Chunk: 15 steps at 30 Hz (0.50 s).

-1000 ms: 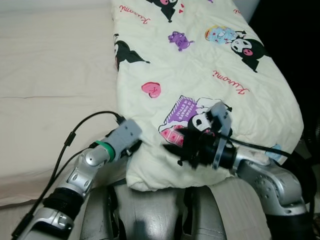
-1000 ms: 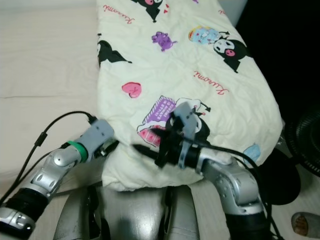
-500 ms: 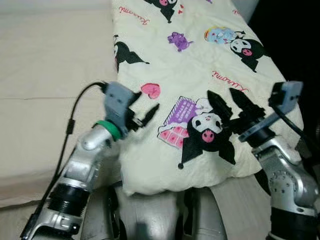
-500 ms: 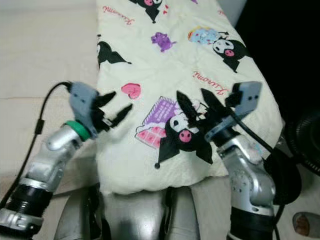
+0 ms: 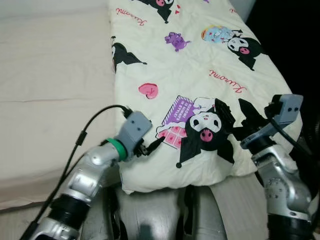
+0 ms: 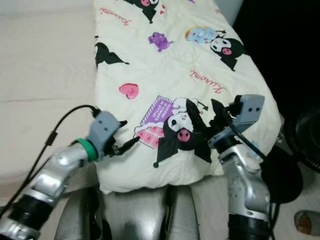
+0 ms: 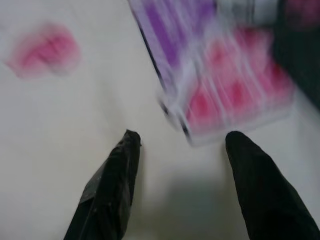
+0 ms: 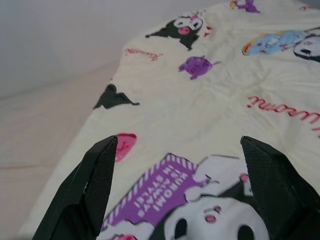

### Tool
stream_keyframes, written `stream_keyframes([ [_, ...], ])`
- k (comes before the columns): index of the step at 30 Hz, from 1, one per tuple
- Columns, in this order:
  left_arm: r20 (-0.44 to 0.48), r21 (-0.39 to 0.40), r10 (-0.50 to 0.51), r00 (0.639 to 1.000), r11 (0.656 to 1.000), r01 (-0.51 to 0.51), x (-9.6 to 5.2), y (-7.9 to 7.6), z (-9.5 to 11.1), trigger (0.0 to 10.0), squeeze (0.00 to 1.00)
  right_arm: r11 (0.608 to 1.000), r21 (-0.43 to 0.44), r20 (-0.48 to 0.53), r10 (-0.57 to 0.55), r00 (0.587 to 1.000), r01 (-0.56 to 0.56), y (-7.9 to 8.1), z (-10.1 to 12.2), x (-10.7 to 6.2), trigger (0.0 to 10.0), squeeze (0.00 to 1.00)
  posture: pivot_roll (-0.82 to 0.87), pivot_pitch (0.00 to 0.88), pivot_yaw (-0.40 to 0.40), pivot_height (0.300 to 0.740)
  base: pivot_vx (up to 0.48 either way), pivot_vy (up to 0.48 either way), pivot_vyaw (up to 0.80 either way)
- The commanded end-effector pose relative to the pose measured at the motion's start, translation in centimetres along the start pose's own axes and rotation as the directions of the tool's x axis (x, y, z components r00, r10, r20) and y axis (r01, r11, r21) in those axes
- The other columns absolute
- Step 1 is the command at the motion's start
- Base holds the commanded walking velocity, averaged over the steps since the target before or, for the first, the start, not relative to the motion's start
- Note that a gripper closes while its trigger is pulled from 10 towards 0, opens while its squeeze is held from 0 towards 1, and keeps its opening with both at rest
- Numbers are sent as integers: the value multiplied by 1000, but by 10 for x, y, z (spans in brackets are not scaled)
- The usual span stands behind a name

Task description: Clean up the room

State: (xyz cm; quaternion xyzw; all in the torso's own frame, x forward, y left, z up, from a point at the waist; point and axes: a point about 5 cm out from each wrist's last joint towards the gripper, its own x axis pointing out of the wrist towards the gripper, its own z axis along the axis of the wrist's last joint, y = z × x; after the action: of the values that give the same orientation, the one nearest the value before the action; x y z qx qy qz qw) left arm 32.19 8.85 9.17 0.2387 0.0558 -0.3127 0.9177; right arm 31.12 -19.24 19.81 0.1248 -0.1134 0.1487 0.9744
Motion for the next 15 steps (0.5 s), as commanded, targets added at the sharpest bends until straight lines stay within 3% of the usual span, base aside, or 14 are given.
stream_keyframes([
  [1,-83,39,30,996,999,-27,-3,-6,-22,10000,0,1000,-1,-17,-24,1000,24,-1,-7,0,10000,0,-43,167,75,565,0,0,0],
  [3,-181,48,75,981,997,-68,-17,6,-50,10000,0,1000,8,-19,-5,1000,5,4,-10,4,10000,0,-30,171,75,565,0,0,0],
  [5,-181,48,75,981,997,-68,-17,6,-50,10000,0,1000,8,-19,-5,1000,5,4,-10,4,10000,0,-30,171,75,565,0,0,0],
  [6,-256,41,105,961,994,-98,-47,28,-75,10000,0,1000,16,-27,15,1000,-15,10,-15,8,10000,0,-8,177,75,565,0,0,0],
  [7,-276,34,111,955,994,-106,-58,35,-81,10000,0,1000,19,-28,21,999,-20,11,-17,9,10000,0,-5,178,75,565,0,0,0],
  [8,-276,34,111,955,994,-106,-58,35,-81,10000,0,1000,19,-28,21,999,-20,11,-17,9,10000,0,-5,178,75,565,0,0,0],
  [9,-290,7,109,951,994,-112,-70,42,-86,10000,0,999,23,-30,27,999,-26,13,-18,11,10000,0,0,178,74,565,0,0,0],
  [12,-267,-144,37,963,987,-78,-96,49,-87,10000,0,999,30,-34,44,998,-43,18,-21,13,10000,0,8,179,68,565,0,0,0],
  [15,-218,-207,-3,976,977,-43,-103,49,-80,10000,0,998,30,-36,48,998,-46,20,-22,14,10000,0,10,178,65,565,0,0,0],
])
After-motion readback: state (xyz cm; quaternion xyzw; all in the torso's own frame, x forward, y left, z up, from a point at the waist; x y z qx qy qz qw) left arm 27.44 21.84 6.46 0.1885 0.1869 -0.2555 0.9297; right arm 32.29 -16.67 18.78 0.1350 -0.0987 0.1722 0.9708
